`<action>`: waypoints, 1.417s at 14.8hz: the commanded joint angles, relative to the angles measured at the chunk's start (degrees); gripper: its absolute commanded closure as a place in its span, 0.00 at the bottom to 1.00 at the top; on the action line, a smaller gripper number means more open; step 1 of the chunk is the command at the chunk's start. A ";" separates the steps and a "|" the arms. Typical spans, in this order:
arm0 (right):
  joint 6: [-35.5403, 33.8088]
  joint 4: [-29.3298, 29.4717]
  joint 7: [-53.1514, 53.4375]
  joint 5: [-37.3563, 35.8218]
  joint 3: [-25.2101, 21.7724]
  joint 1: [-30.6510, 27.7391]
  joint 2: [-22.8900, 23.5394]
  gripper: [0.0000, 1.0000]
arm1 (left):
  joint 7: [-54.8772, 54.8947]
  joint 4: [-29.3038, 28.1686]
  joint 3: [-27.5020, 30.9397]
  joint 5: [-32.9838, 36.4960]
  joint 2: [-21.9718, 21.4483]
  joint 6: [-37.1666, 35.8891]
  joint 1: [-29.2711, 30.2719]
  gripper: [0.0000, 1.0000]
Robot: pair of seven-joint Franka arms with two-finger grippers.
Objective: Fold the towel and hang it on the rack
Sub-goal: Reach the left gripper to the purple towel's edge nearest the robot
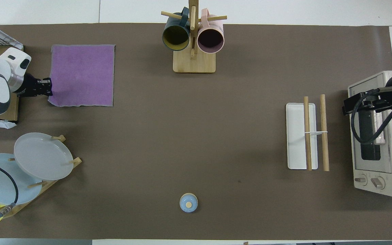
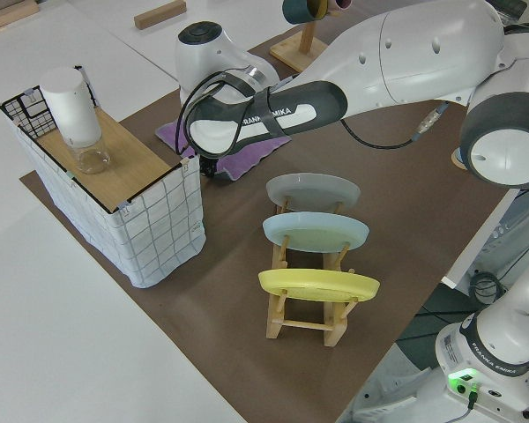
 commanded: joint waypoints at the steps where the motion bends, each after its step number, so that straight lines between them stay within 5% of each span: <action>1: 0.85 -1.80 -1.67 0.92 0.22 -0.18 -1.41 0.23 | -0.09 -0.48 -0.25 0.43 -0.32 0.99 0.45 1.00; 5: 0.85 -1.71 -1.58 1.10 0.31 -0.18 -1.41 0.37 | -0.09 -0.13 -0.25 0.52 -0.23 1.08 0.36 1.00; 13: -0.38 -1.80 -1.06 4.53 0.66 -0.61 -1.41 0.37 | 4.65 1.01 -0.25 0.87 -3.65 1.08 -2.00 1.00; 21: 2.59 -5.23 0.97 4.70 0.75 -0.18 -3.08 0.37 | 5.97 -6.79 -0.25 0.87 -11.47 2.04 -10.52 1.00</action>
